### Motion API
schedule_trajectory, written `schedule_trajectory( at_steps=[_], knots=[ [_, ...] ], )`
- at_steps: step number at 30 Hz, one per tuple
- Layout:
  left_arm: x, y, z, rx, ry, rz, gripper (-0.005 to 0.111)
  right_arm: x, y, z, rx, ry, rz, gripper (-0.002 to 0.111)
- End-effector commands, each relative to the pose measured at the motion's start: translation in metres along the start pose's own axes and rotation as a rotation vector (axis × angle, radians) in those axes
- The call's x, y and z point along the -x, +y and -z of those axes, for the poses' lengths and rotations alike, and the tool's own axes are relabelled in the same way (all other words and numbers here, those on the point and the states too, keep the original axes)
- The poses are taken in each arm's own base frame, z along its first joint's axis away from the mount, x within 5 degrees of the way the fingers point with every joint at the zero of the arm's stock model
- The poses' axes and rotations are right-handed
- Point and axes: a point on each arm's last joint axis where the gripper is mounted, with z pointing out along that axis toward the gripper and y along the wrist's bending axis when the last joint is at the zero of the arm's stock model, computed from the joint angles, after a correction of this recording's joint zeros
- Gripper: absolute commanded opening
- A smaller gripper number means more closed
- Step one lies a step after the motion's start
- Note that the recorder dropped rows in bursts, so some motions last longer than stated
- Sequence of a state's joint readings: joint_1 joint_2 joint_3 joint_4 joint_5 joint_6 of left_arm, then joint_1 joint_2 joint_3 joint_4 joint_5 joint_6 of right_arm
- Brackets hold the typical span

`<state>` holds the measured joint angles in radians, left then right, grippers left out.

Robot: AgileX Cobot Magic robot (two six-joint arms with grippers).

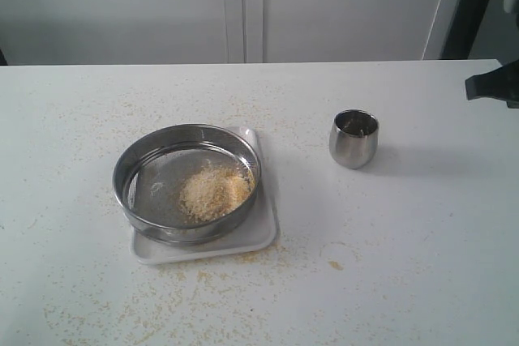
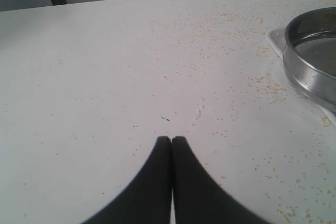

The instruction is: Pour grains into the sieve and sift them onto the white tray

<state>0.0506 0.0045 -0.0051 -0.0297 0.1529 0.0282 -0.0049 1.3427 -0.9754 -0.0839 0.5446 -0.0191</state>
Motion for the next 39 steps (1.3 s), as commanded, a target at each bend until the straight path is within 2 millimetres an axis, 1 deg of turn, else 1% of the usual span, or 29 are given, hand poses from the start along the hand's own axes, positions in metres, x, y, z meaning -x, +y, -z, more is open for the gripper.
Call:
schedule_trajectory(
  at_steps=[1,8,10,11,13,16,19,23,28,31,34,37,39],
  knots=[
    [-0.001,0.000,0.000,-0.005,-0.002,0.007,0.000,-0.002,-0.001,0.002,-0.001,0.012,0.006,0.000],
    [-0.001,0.000,0.000,-0.004,-0.005,0.007,0.000,-0.002,-0.001,0.002,-0.001,0.015,0.006,0.000],
    [-0.001,-0.001,0.000,-0.010,-0.005,0.035,0.000,-0.002,-0.001,0.002,-0.001,0.015,0.006,0.000],
    [-0.001,-0.002,0.000,-0.021,-0.007,0.090,0.000,-0.002,-0.001,0.002,-0.001,0.015,0.006,0.000],
    [0.001,-0.004,0.000,-0.050,-0.021,0.258,0.000,-0.002,-0.001,0.002,-0.001,0.015,0.006,0.000],
    [0.003,-0.006,0.000,-0.077,-0.038,0.419,0.000,-0.002,-0.001,0.002,-0.001,0.015,0.006,0.000],
    [0.004,-0.007,0.000,-0.089,-0.038,0.479,0.000,-0.002,-0.001,0.002,-0.001,0.015,0.006,0.000],
    [0.009,-0.007,0.001,-0.104,-0.089,0.561,0.000,-0.002,-0.001,0.002,-0.001,0.015,0.006,0.000],
    [0.020,-0.001,0.002,-0.105,-0.222,0.764,0.000,-0.002,-0.001,0.002,-0.001,0.015,0.006,0.000],
    [0.031,0.007,0.006,-0.084,-0.379,0.860,0.000,-0.002,-0.001,0.002,-0.001,0.015,0.006,0.000],
    [0.043,0.016,0.013,-0.062,-0.559,0.908,0.000,-0.002,-0.001,0.002,-0.001,0.015,0.006,0.000],
    [0.046,0.018,0.015,-0.060,-0.604,0.912,0.000,-0.002,-0.001,0.002,-0.001,0.015,0.006,0.000],
    [0.054,0.017,0.019,-0.064,-0.622,0.845,0.000,-0.002,-0.001,0.002,-0.001,0.015,0.006,0.000]
  ],
)
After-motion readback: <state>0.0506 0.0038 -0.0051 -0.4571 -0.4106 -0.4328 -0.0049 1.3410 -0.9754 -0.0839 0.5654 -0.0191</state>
